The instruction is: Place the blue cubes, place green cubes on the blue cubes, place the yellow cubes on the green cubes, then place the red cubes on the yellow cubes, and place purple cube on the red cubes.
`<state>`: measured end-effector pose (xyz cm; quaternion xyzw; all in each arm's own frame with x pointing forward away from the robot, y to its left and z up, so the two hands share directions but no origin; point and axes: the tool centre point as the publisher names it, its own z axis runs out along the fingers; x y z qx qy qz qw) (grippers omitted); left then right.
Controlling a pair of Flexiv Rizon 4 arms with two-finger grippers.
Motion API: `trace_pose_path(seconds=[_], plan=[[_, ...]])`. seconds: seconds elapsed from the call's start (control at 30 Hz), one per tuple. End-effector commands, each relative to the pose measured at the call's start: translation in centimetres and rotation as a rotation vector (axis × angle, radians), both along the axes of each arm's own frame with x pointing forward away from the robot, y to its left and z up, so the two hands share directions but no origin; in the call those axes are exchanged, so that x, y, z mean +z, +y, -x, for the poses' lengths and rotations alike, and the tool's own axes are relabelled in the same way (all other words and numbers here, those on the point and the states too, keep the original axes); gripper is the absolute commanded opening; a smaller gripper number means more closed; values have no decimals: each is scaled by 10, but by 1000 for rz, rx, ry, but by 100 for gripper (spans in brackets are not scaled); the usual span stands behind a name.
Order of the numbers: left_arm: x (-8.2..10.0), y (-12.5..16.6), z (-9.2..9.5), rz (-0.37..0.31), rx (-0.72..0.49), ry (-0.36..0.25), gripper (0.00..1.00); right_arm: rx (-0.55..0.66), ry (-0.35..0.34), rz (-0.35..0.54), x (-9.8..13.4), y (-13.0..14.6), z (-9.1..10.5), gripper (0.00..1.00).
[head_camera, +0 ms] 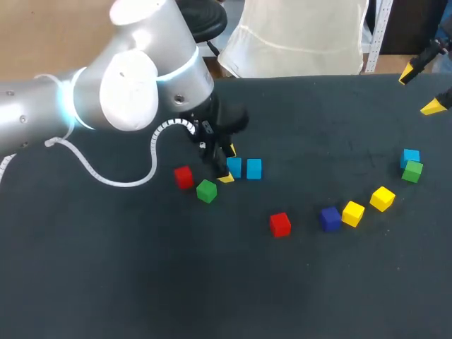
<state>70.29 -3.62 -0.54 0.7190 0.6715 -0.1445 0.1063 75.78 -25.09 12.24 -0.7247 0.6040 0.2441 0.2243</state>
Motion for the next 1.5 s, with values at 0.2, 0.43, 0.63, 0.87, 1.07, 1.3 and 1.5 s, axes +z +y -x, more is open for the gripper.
trace_pose_path(seconds=[0.2,0.43,0.63,0.87,1.07,1.3,1.5], plan=[[1,3,6,-1,0,4,62,0,-1,-2,0,0,0,100],[0,5,6,0,5,8,57,0,-1,-2,0,0,0,100],[0,5,6,1,4,9,47,0,-1,-2,0,0,0,100],[-1,5,5,-6,6,13,100,0,-1,-2,0,0,0,100],[4,8,2,-6,27,12,100,0,-1,-2,0,0,0,100],[24,23,-3,64,143,37,100,0,-1,-2,0,0,0,100],[47,46,-4,208,206,67,100,0,-1,-2,0,0,0,100]])
